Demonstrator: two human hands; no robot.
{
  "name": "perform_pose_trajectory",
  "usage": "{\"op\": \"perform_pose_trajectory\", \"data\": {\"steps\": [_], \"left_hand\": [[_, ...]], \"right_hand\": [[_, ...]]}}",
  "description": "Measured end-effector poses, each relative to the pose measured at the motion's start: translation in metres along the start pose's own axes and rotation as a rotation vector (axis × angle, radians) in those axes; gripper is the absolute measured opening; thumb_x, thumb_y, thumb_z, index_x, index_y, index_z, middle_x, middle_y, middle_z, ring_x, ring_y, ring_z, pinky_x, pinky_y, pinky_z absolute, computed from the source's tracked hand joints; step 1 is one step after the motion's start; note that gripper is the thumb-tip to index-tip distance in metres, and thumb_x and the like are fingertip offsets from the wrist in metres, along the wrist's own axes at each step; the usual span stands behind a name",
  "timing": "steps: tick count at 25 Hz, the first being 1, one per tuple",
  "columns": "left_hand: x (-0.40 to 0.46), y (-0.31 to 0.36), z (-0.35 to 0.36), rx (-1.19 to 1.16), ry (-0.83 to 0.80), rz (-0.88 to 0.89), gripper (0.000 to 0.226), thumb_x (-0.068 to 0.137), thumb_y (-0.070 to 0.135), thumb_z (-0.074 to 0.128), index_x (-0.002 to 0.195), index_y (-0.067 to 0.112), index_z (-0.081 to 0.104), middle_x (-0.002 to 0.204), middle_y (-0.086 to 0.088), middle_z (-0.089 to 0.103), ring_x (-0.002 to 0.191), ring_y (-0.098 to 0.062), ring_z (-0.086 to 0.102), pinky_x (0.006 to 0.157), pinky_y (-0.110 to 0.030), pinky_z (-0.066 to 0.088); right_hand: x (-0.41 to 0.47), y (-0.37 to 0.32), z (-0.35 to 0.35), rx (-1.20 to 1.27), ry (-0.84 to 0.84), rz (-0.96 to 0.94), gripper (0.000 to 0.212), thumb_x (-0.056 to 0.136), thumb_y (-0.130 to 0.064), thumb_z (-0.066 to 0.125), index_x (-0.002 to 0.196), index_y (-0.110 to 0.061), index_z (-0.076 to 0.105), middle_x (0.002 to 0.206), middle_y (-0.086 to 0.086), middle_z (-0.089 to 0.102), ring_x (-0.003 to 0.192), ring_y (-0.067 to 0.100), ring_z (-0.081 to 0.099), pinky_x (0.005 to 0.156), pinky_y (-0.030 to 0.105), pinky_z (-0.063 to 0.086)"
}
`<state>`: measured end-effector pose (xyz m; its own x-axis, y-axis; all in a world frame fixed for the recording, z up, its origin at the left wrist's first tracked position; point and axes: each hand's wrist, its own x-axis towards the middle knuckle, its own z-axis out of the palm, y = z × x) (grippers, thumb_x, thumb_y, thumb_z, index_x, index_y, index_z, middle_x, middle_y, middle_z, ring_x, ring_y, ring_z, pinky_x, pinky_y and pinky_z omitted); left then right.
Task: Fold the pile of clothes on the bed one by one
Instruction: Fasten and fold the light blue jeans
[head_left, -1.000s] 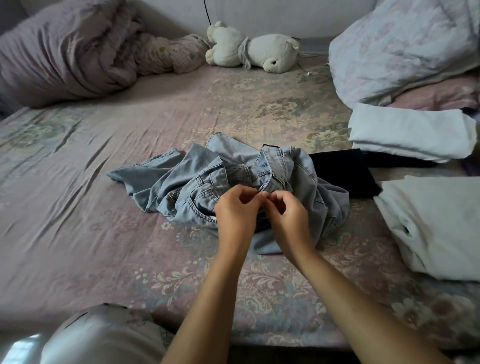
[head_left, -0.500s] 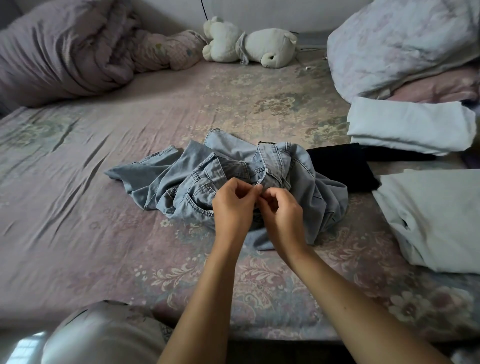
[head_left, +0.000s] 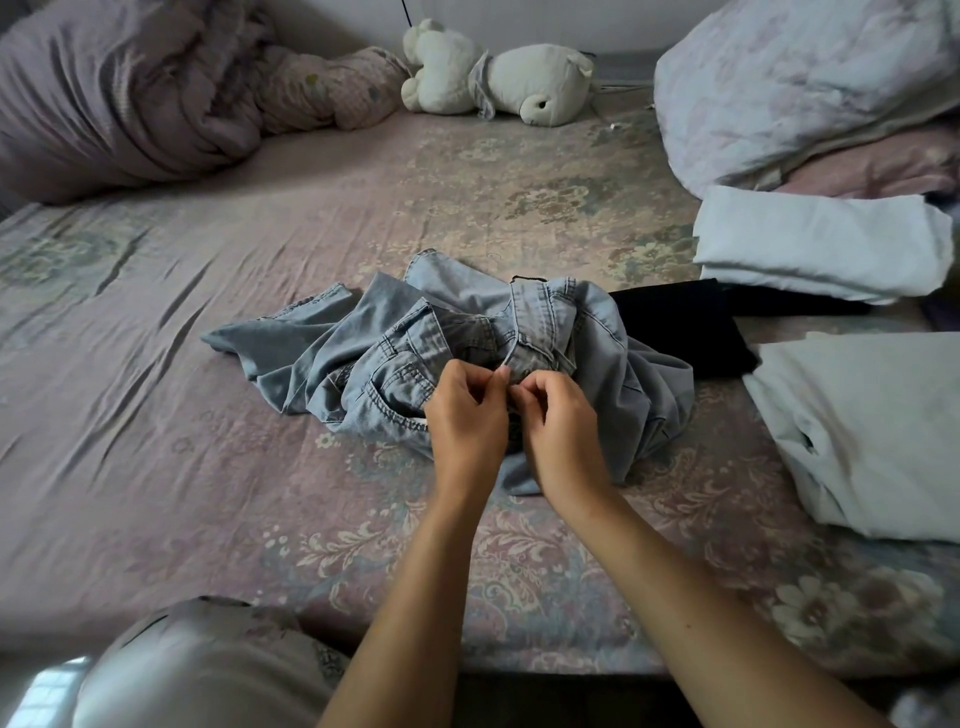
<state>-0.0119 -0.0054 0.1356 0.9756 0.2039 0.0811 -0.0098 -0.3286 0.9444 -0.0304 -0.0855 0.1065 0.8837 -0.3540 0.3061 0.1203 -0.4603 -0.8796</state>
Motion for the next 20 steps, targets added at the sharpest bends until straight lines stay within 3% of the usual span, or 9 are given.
{"op": "perform_pose_trajectory", "data": {"steps": [2, 4, 8, 10, 12, 14, 16, 17, 20], "left_hand": [[-0.002, 0.001, 0.003, -0.021, 0.018, -0.005, 0.022, 0.088, 0.018, 0.066, 0.072, 0.015, 0.053, 0.065, 0.006, 0.055, 0.053, 0.0, 0.047, 0.051, -0.012, 0.038], [-0.002, 0.001, 0.005, -0.056, 0.025, 0.003, 0.024, 0.089, 0.014, 0.065, 0.071, 0.017, 0.05, 0.066, 0.007, 0.053, 0.053, 0.004, 0.047, 0.052, -0.011, 0.037], [0.001, -0.002, 0.003, -0.03, -0.005, 0.083, 0.02, 0.089, 0.013, 0.065, 0.075, 0.015, 0.05, 0.068, 0.009, 0.053, 0.058, 0.008, 0.05, 0.056, -0.01, 0.039], [0.006, -0.006, -0.005, 0.035, -0.046, 0.174, 0.015, 0.088, 0.016, 0.065, 0.08, 0.014, 0.053, 0.069, 0.01, 0.055, 0.06, 0.003, 0.051, 0.058, -0.014, 0.041], [0.021, -0.012, -0.018, 0.043, -0.093, 0.232, 0.007, 0.09, 0.018, 0.062, 0.088, 0.016, 0.055, 0.078, 0.006, 0.06, 0.068, -0.003, 0.055, 0.066, -0.025, 0.049], [0.048, -0.024, -0.03, 0.24, -0.205, 0.351, 0.023, 0.093, 0.014, 0.055, 0.115, 0.015, 0.057, 0.112, -0.003, 0.063, 0.103, -0.02, 0.058, 0.091, -0.044, 0.048], [0.077, -0.04, -0.037, 0.836, -0.463, 0.528, 0.056, 0.092, 0.018, 0.052, 0.145, 0.024, 0.034, 0.149, 0.001, 0.036, 0.142, -0.024, 0.024, 0.115, -0.052, 0.015], [0.091, -0.044, -0.038, 1.13, -0.552, 0.579, 0.066, 0.092, 0.021, 0.051, 0.15, 0.029, 0.02, 0.156, 0.004, 0.022, 0.147, -0.022, 0.006, 0.117, -0.051, 0.001], [0.124, -0.042, -0.044, 1.546, -0.624, 0.64, 0.068, 0.096, 0.023, 0.046, 0.151, 0.033, 0.007, 0.159, 0.0, 0.009, 0.147, -0.022, -0.004, 0.115, -0.053, -0.006]], "right_hand": [[0.0, -0.002, 0.0, -0.023, 0.024, 0.035, 0.014, 0.095, -0.009, 0.052, 0.087, 0.0, 0.057, 0.087, 0.008, 0.054, 0.079, 0.019, 0.05, 0.067, 0.022, 0.034], [0.003, -0.003, 0.0, 0.046, 0.034, 0.226, 0.015, 0.097, -0.013, 0.049, 0.086, -0.006, 0.056, 0.086, 0.008, 0.057, 0.08, 0.022, 0.052, 0.067, 0.023, 0.035], [0.012, -0.008, -0.002, 0.692, -0.107, 0.7, 0.019, 0.099, -0.016, 0.048, 0.087, -0.014, 0.064, 0.087, 0.003, 0.068, 0.082, 0.014, 0.064, 0.072, 0.025, 0.052], [0.012, -0.007, -0.008, 0.697, -0.156, 0.717, 0.017, 0.098, -0.018, 0.051, 0.088, -0.017, 0.065, 0.079, -0.005, 0.065, 0.072, 0.006, 0.058, 0.061, 0.019, 0.045], [0.015, -0.002, -0.016, 0.513, -0.193, 0.624, 0.015, 0.096, -0.02, 0.055, 0.086, -0.019, 0.066, 0.076, -0.007, 0.064, 0.067, 0.004, 0.055, 0.059, 0.018, 0.044], [0.022, 0.001, -0.021, 0.328, -0.242, 0.511, 0.017, 0.095, -0.023, 0.056, 0.081, -0.017, 0.065, 0.072, -0.003, 0.061, 0.064, 0.007, 0.054, 0.059, 0.019, 0.043], [0.032, 0.003, -0.022, 0.049, -0.282, 0.319, 0.018, 0.095, -0.024, 0.055, 0.087, -0.008, 0.062, 0.081, 0.005, 0.061, 0.069, 0.014, 0.055, 0.064, 0.026, 0.044], [0.039, 0.006, -0.021, -0.15, -0.278, 0.162, 0.018, 0.095, -0.024, 0.054, 0.095, -0.007, 0.061, 0.09, 0.008, 0.061, 0.078, 0.017, 0.056, 0.069, 0.029, 0.043], [0.078, 0.009, -0.018, -0.685, -0.291, -0.374, 0.036, 0.092, -0.016, 0.056, 0.128, -0.013, 0.053, 0.126, 0.016, 0.049, 0.113, 0.033, 0.048, 0.088, 0.044, 0.044]]}}
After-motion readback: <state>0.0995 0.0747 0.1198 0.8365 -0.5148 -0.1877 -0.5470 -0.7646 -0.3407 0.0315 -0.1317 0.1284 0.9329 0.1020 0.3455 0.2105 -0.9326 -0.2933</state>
